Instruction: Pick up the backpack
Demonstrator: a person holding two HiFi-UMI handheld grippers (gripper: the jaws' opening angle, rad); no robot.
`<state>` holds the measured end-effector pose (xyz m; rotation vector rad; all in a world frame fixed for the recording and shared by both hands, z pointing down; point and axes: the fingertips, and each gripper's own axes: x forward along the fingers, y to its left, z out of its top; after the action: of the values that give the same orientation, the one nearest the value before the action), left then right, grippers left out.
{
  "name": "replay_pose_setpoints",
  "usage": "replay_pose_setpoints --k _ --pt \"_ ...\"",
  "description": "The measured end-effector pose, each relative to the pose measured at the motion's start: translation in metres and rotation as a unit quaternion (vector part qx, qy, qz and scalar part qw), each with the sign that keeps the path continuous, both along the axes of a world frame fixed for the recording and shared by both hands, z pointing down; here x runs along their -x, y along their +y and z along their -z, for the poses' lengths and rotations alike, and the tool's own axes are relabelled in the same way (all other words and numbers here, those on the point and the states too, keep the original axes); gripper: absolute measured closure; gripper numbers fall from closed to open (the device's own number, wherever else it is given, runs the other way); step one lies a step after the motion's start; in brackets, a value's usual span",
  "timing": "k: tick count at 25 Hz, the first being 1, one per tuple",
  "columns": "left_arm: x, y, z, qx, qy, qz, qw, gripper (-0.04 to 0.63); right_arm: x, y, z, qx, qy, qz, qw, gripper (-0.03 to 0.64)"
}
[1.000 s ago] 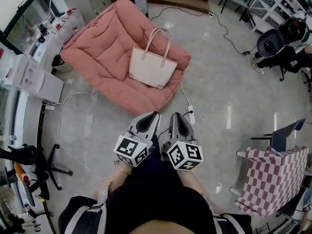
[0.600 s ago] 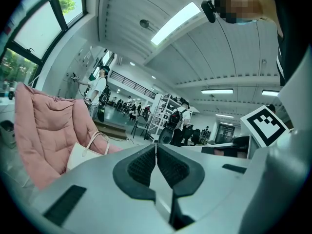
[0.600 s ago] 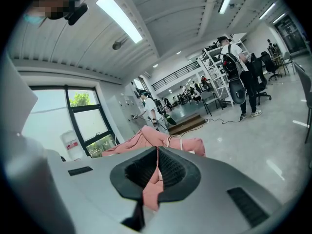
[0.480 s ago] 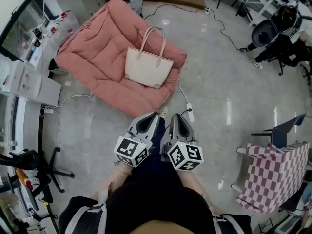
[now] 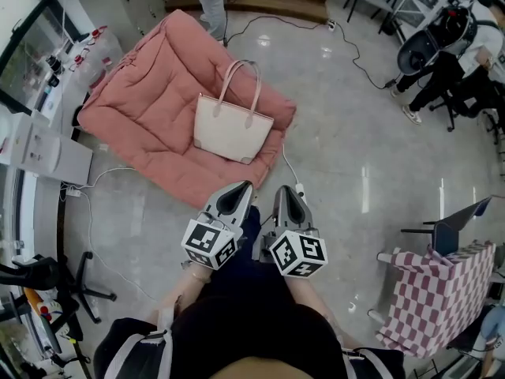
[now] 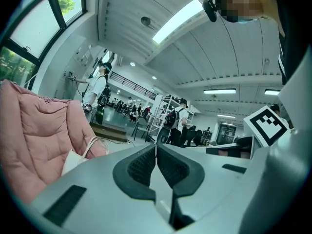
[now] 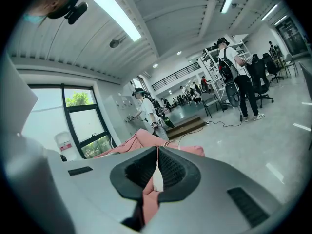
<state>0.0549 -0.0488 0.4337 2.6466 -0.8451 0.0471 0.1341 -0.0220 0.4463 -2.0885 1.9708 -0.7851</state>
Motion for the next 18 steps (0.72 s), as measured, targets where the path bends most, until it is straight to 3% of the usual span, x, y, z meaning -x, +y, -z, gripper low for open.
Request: replay_pose_setpoints --k 18 --pt "-0.042 -0.128 0.01 0.0 -0.005 0.023 0.9997 0.569 -0.048 -0.131 0.007 0.009 0.005 0.022 1.0 0.584"
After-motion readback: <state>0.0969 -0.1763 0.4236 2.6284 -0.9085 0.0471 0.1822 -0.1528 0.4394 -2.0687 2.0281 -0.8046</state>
